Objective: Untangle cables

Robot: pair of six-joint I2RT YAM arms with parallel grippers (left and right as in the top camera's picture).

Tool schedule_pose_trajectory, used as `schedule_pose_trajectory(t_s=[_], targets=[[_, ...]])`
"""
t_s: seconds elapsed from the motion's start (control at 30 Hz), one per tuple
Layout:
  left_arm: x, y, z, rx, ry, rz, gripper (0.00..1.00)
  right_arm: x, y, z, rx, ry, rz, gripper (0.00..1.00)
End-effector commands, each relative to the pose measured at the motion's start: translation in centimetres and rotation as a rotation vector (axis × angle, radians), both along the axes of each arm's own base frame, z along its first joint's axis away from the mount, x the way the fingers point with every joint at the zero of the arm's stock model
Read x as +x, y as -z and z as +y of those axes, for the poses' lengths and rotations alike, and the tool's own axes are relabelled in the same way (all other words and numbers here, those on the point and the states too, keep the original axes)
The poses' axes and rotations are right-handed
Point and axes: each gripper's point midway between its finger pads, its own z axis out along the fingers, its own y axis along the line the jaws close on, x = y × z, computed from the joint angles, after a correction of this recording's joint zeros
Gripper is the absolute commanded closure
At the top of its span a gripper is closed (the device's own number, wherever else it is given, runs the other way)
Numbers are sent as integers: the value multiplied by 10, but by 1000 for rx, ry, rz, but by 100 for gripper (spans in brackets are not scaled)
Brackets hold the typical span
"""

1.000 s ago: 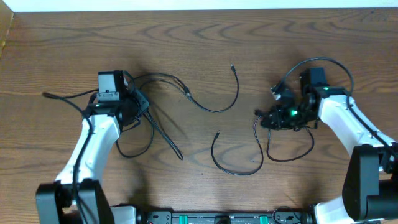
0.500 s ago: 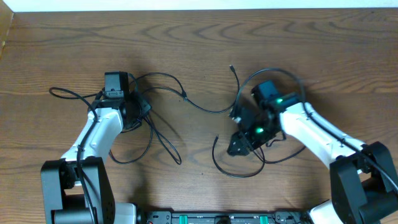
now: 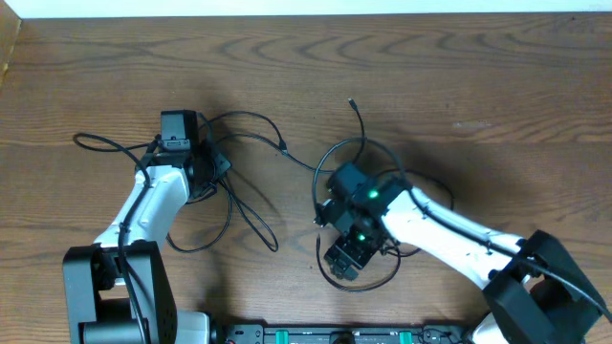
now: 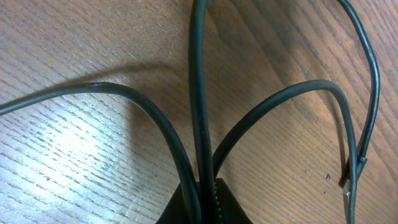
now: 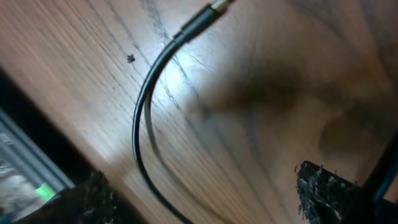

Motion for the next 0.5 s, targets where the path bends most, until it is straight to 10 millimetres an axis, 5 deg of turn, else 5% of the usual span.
schedule_pose_trajectory(t_s=[0.0, 0.33, 0.47], targets=[[2, -1, 4, 21, 3, -2, 92, -11, 7, 4, -49, -44, -60, 4], [2, -1, 4, 21, 3, -2, 92, -46, 20, 15, -52, -115, -52, 1], [2, -1, 4, 20, 3, -2, 92, -54, 32, 16, -49, -85, -56, 7]])
